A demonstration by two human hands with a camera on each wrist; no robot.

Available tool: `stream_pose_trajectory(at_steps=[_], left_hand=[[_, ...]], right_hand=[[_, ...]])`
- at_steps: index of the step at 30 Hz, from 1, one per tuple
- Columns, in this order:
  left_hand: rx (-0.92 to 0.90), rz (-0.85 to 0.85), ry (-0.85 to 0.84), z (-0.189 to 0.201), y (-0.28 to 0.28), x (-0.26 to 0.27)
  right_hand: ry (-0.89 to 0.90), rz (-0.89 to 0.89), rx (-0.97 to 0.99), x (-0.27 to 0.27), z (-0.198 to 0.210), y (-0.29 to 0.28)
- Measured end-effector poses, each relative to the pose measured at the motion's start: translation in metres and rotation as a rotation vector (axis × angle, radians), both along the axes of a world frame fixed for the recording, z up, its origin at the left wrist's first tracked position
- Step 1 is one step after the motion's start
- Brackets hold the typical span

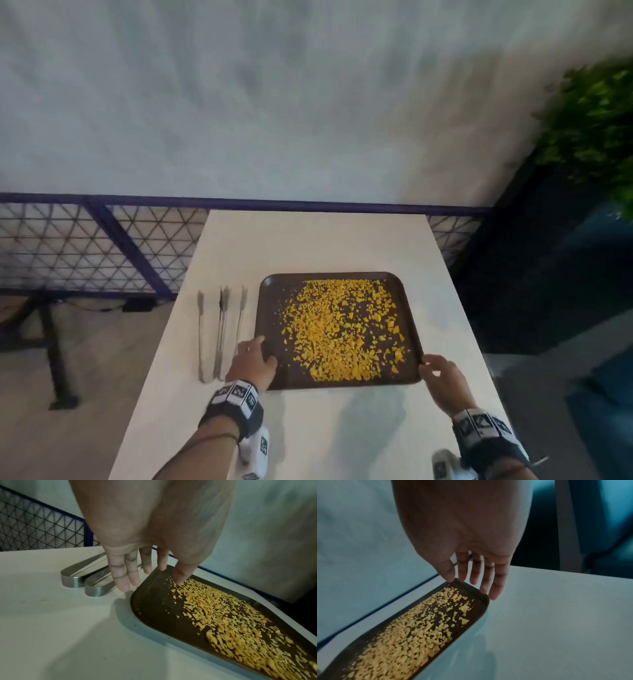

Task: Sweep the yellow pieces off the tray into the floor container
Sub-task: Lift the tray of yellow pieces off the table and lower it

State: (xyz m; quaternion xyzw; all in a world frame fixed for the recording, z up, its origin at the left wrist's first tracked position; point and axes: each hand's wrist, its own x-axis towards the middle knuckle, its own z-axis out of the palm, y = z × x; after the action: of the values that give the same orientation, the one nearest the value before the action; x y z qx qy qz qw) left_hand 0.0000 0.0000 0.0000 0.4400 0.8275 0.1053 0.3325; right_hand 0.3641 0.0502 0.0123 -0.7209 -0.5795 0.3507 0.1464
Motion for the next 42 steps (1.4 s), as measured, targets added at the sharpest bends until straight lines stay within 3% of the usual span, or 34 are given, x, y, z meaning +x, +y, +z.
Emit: stream_pose_trajectory(at_steps=[12, 17, 23, 33, 42], left_hand=[[-0.146, 0.033, 0.09, -0.026, 0.043, -0.016], [-0.205, 0.047, 0.059, -0.035, 0.054, -0.025], [-0.19, 0.09, -0.001, -0.034, 0.05, -0.034], [-0.009, 0.014, 0.003, 0.002, -0.001, -0.036], [0.093, 0.037, -0.029, 0.037, -0.118, -0.002]], right_hand=[[-0.166, -0.084, -0.275, -0.019, -0.033, 0.058], [-0.229, -0.083, -0.287, -0.013, -0.058, 0.075], [-0.21, -0.132, -0.281, -0.013, -0.049, 0.072], [0.039, -0.27, -0.078, 0.007, 0.002, 0.003], [0.136, -0.222, -0.052, 0.048, 0.018, -0.095]])
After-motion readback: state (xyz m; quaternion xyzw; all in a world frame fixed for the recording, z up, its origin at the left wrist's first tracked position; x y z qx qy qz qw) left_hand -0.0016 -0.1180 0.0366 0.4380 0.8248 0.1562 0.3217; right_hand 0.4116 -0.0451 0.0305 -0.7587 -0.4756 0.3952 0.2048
